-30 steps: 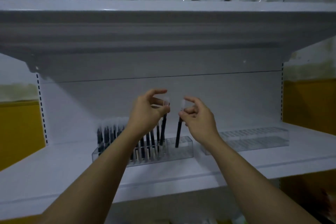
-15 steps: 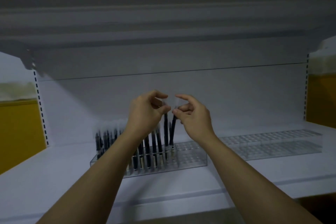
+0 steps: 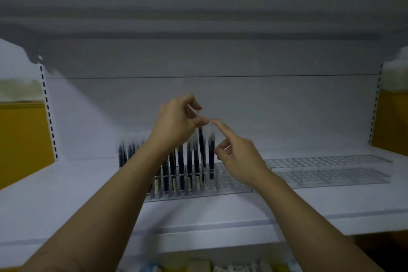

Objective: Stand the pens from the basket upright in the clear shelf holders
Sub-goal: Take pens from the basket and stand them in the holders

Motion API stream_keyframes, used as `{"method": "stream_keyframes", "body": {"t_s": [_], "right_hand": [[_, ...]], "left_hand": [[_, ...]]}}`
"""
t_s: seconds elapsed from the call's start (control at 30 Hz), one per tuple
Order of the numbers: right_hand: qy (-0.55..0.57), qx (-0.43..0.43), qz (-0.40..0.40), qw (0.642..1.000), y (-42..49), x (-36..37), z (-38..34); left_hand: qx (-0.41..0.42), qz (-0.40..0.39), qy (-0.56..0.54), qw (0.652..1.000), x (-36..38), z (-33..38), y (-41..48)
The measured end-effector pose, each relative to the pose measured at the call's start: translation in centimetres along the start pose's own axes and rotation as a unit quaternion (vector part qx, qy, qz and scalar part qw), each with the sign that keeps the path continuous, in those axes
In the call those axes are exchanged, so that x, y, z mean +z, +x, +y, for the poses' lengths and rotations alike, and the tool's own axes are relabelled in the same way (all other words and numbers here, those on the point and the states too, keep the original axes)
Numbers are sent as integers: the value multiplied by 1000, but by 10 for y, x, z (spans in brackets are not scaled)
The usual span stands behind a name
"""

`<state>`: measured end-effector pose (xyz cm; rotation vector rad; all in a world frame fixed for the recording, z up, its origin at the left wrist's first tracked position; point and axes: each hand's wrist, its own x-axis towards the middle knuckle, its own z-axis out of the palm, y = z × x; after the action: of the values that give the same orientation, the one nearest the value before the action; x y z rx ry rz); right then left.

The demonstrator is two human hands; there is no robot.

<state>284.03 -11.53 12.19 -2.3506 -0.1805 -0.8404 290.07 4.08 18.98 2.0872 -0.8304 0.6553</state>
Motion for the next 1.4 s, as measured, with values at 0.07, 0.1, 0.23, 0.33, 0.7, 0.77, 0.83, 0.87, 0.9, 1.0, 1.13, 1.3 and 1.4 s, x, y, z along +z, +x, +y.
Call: {"method": "stream_keyframes", "body": {"t_s": [0.07, 0.1, 0.23, 0.33, 0.7, 0.77, 0.83, 0.87, 0.9, 1.0, 1.13, 1.3, 1.4], "right_hand": [[-58, -2, -38, 998, 0, -1, -1], [-85, -2, -56, 995, 0, -1, -2], [-85, 12, -75, 993, 0, -4, -1], [-86, 14, -81, 993, -4, -4, -1], [-75, 50, -101, 991, -13, -3, -9], [-81, 51, -95, 991, -18, -7, -10], [-95, 42, -83, 991, -24, -12, -12], [-101, 36, -76, 991, -27, -15, -14], [-107, 29, -70, 991, -32, -18, -16], [-122, 13, -55, 991, -50, -27, -22], [-131, 2, -36, 991, -88, -34, -29], [-152, 12, -23, 988, -145, -35, -27], [-174, 33, -26, 984, -177, -31, -17]], "left_hand": [[1, -40, 33, 999, 5, -1, -3], [6, -56, 53, 997, 8, -2, -4], [39, -43, 151, 987, 17, -6, -10], [57, -60, 191, 978, 15, -6, -12], [70, -94, 215, 970, -6, 7, -18], [72, -82, 208, 972, -11, 11, -25], [79, -78, 207, 972, -15, 14, -36], [84, -78, 207, 972, -16, 15, -43], [86, -79, 205, 972, -17, 17, -51], [99, -72, 186, 975, -18, 22, -76], [129, -65, 171, 975, -8, 31, -117], [145, -73, 197, 967, 19, 36, -170], [139, -85, 195, 967, 36, 35, -200]]}}
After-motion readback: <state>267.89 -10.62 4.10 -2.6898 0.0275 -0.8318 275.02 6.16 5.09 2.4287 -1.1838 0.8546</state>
